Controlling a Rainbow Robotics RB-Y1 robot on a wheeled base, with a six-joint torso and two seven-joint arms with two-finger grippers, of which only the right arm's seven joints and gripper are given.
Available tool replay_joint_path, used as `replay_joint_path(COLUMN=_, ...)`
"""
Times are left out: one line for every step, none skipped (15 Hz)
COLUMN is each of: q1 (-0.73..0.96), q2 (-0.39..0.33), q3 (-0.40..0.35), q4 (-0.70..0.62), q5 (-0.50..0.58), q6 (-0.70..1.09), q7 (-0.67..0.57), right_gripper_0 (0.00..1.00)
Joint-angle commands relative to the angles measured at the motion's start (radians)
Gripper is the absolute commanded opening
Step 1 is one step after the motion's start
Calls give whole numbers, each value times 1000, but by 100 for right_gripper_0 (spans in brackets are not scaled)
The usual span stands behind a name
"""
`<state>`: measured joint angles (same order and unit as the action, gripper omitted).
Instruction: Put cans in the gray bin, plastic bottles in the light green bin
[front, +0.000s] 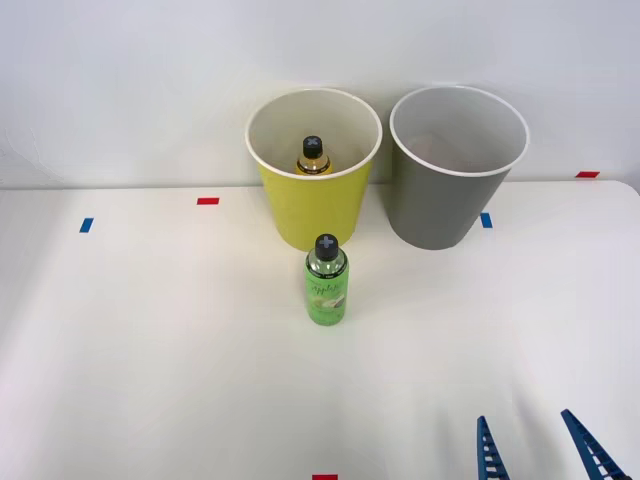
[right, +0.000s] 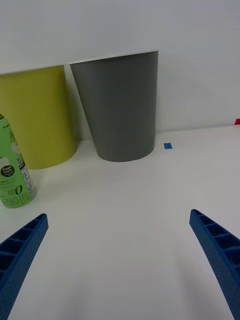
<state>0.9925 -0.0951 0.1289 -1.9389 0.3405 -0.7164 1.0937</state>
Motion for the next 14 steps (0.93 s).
replay_joint_path(q1=0, q2=0, q3=0, q4=0, q5=0, q6=0, q7=0, right_gripper_0=98)
replay_joint_path(q1=0, q2=0, q3=0, q4=0, q5=0, q6=0, q7=0, right_gripper_0=98)
replay_joint_path(q1=0, q2=0, q3=0, q4=0, q5=0, q6=0, q7=0, right_gripper_0=98)
replay_joint_path(q1=0, q2=0, q3=0, q4=0, q5=0, q6=0, q7=0, right_gripper_0=98)
replay_joint_path(q1=0, q2=0, q3=0, q4=0, q5=0, q6=0, q7=0, right_gripper_0=99)
replay_joint_path(q1=0, q2=0, q3=0, q4=0, q5=0, q6=0, q7=0, right_gripper_0=99)
replay_joint_path(q1=0, q2=0, q3=0, q4=0, q5=0, q6=0, q7=0, right_gripper_0=99)
replay_joint_path(q1=0, q2=0, q3=0, q4=0, q5=0, q6=0, q7=0, right_gripper_0=99)
replay_joint_path(q1=0, q2=0, q3=0, q4=0, q5=0, q6=0, q7=0, right_gripper_0=98)
replay_joint_path(q1=0, q2=0, q3=0, q4=0, q5=0, q6=0, q7=0, right_gripper_0=99)
replay_joint_path(q1=0, q2=0, q3=0, q4=0, q5=0, q6=0, q7=0, right_gripper_0=98)
replay_joint_path(q1=0, q2=0, q3=0, q4=0, q5=0, q6=0, q7=0, right_gripper_0=98)
replay_joint_path(q1=0, q2=0, q3=0, q4=0, q5=0, q6=0, q7=0, right_gripper_0=99)
replay_joint_path(q1=0, q2=0, q3=0, q4=0, q5=0, q6=0, q7=0, right_gripper_0=98)
